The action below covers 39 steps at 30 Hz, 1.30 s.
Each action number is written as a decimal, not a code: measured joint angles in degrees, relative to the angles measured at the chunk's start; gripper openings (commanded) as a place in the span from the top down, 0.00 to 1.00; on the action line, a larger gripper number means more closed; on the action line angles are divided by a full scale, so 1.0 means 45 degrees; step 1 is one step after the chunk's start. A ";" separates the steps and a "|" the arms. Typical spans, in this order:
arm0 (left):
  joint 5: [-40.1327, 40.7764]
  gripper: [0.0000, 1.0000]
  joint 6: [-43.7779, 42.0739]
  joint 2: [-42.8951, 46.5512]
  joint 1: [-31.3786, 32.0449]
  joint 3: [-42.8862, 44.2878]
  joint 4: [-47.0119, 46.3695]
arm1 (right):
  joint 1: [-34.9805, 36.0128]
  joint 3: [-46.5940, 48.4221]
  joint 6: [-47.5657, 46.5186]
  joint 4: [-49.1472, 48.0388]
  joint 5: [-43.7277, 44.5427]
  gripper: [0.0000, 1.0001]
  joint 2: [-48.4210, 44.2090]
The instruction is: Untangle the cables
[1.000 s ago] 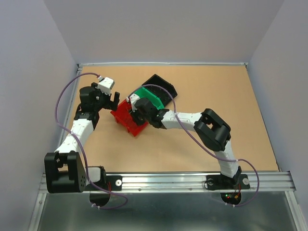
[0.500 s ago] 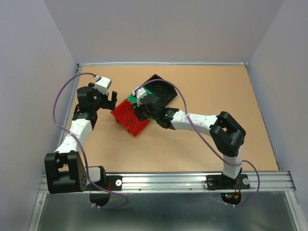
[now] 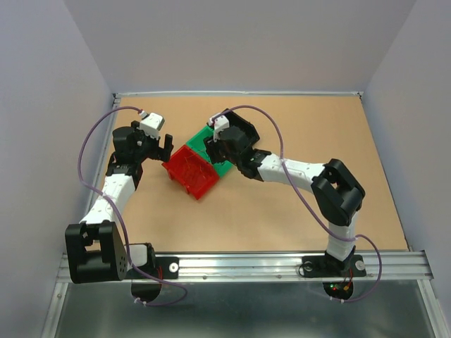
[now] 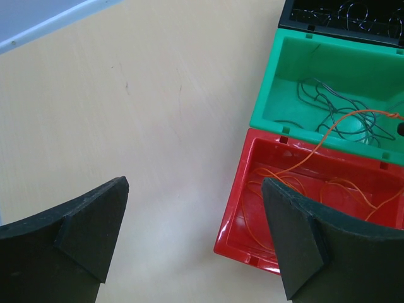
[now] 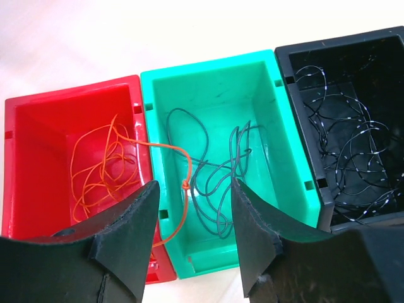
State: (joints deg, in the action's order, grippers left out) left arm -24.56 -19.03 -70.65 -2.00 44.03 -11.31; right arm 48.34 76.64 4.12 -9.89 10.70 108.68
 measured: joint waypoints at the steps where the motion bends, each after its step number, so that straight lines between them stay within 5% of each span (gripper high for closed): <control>1: -0.0019 0.01 0.0000 -0.0005 0.0000 0.0000 0.0000 | -0.0053 0.0000 0.0010 -0.0010 0.0015 0.46 0.0000; 10: -0.0107 0.01 0.0000 -0.0039 0.0000 0.0000 0.0000 | -0.0083 0.0010 0.0058 -0.0189 -0.0189 0.60 0.0481; 16: -0.0107 0.01 0.0000 -0.0146 0.0000 0.0000 0.0005 | -0.0083 0.0019 0.0083 -0.0189 -0.0782 0.99 0.0850; 39: -0.0165 0.01 0.0000 -0.0194 0.0000 0.0000 0.0005 | 0.1666 0.1282 -0.1044 -0.0243 -0.1093 0.99 0.2759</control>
State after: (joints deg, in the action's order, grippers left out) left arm -25.30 -19.03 -71.53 -2.00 44.03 -11.29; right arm 55.83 82.41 -0.58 -10.98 5.78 121.10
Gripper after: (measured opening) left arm 0.986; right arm 0.022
